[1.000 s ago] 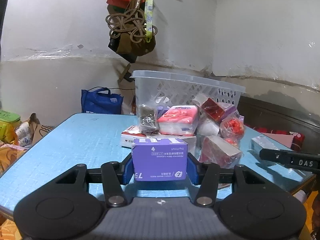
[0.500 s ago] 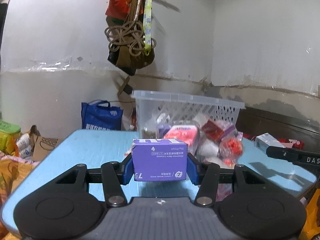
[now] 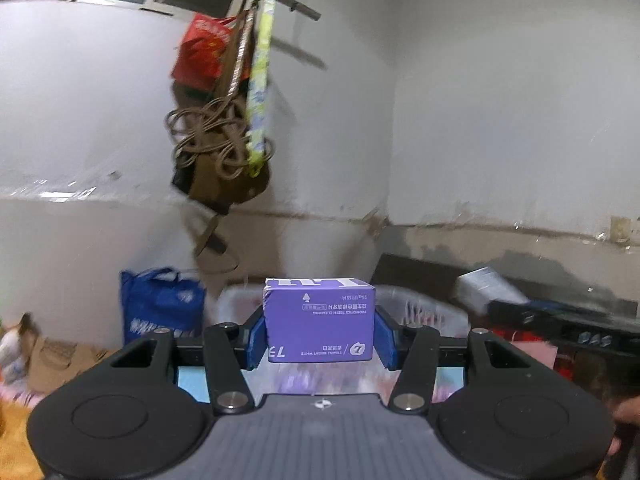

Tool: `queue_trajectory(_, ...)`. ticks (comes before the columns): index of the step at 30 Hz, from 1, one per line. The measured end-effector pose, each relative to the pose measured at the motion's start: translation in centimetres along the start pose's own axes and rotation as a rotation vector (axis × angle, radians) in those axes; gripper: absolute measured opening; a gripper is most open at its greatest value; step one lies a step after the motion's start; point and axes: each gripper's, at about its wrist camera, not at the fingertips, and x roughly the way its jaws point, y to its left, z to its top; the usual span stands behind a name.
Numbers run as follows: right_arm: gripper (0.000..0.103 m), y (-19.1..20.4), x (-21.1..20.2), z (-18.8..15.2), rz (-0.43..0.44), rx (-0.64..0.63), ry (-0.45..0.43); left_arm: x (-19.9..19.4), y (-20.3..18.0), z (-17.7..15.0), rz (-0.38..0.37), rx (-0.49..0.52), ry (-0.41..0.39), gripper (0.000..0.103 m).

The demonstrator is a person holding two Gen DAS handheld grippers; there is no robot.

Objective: Organize objects
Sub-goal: 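Carry both held boxes over the white basket and open both tools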

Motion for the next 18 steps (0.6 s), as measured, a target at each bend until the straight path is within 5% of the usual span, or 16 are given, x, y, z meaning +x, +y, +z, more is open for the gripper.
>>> queue_trajectory(5, 0.055, -0.5, 7.2, 0.5, 0.011, 0.001, 0.1, 7.9, -0.2, 2.5, -0.002, 0.035, 0.113, 0.056)
queue_trajectory(12, 0.057, -0.6, 9.9, 1.0, 0.0, -0.033, 0.1, 12.4, 0.9, 2.4, 0.034, -0.025, 0.191, 0.061)
queue_trajectory(13, 0.059, -0.6, 10.2, 0.9, 0.008, -0.045, 0.106, 13.0, 1.0, 2.3, 0.033, -0.024, 0.198, 0.069)
queue_trajectory(14, 0.073, -0.6, 10.6, 0.9, 0.011, -0.052, 0.127, 13.5, 0.7, 1.9, 0.044, -0.002, 0.213, 0.089)
queue_trajectory(15, 0.089, -0.6, 10.7, 0.8, 0.0, -0.055, 0.137, 13.9, 0.7, 1.7, 0.067, 0.014, 0.221, 0.095)
queue_trajectory(18, 0.103, -0.7, 8.9, 0.3, -0.028, -0.057, 0.092, 13.1, 0.9, 1.1, 0.071, 0.027, 0.207, 0.095)
